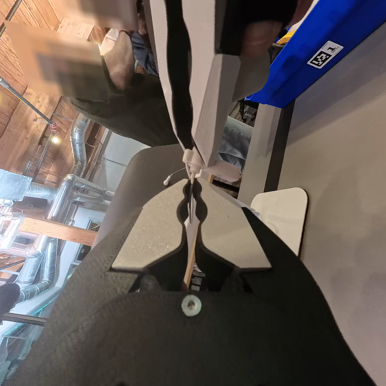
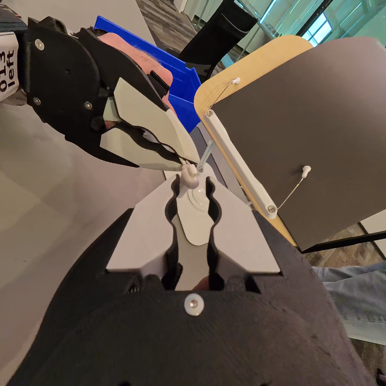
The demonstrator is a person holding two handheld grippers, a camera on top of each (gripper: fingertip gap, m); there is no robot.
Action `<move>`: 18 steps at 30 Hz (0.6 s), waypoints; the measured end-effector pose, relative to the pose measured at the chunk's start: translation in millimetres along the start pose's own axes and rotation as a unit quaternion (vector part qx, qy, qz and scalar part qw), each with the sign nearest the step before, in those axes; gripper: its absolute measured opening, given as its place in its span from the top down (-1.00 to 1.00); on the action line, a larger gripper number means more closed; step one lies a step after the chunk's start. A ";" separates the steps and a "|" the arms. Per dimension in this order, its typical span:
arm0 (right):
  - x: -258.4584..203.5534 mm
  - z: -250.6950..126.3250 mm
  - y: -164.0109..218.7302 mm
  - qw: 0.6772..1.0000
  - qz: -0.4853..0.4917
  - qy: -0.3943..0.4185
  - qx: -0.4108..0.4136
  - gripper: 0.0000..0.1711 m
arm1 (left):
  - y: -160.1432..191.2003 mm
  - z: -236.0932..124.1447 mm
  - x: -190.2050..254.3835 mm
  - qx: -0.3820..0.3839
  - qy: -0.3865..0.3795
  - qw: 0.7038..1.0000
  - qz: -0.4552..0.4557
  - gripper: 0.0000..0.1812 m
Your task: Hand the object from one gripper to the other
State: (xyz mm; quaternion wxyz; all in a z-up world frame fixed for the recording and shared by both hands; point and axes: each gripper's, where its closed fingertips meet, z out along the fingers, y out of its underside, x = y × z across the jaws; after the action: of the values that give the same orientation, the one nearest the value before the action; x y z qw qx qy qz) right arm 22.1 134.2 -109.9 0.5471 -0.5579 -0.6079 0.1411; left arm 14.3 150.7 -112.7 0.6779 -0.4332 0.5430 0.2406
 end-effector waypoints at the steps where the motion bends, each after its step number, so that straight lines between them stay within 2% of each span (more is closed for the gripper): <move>1: 1.5 -0.7 -0.5 1.000 -0.008 0.006 0.000 0.73 | 0.1 0.0 -0.5 0.000 0.002 1.000 -0.008 0.99; 5: 9.1 -7.2 -6.4 0.996 -0.076 0.042 0.010 0.64 | 1.0 -0.8 -3.6 0.004 0.036 0.995 -0.090 0.99; 9: 10.6 -14.1 -10.5 0.982 -0.176 0.075 0.003 0.49 | 6.7 -2.0 -4.1 0.002 0.106 0.970 -0.219 0.99; 11: 9.5 -12.5 -6.7 0.972 -0.219 0.085 -0.020 0.36 | 11.0 -2.4 -6.5 -0.001 0.129 0.951 -0.281 0.99; 13: 6.8 -6.2 -0.9 0.956 -0.273 0.098 -0.050 0.11 | 14.2 -3.3 -2.0 -0.008 0.173 0.922 -0.345 0.99; 16: 1.5 10.2 -1.3 0.927 -0.348 0.126 -0.063 -0.01 | 17.0 -4.6 4.1 -0.007 0.227 0.872 -0.433 0.99; 18: -0.9 21.3 -5.1 0.905 -0.393 0.155 -0.057 0.04 | 18.8 -4.9 6.3 -0.007 0.247 0.845 -0.475 0.99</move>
State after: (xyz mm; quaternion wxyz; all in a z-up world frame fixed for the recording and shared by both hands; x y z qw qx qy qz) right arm 1.8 141.0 -114.1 0.6129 -0.3189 -0.6925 -0.2076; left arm -1.4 155.1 -124.9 0.5496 -0.6879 0.4190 -0.2218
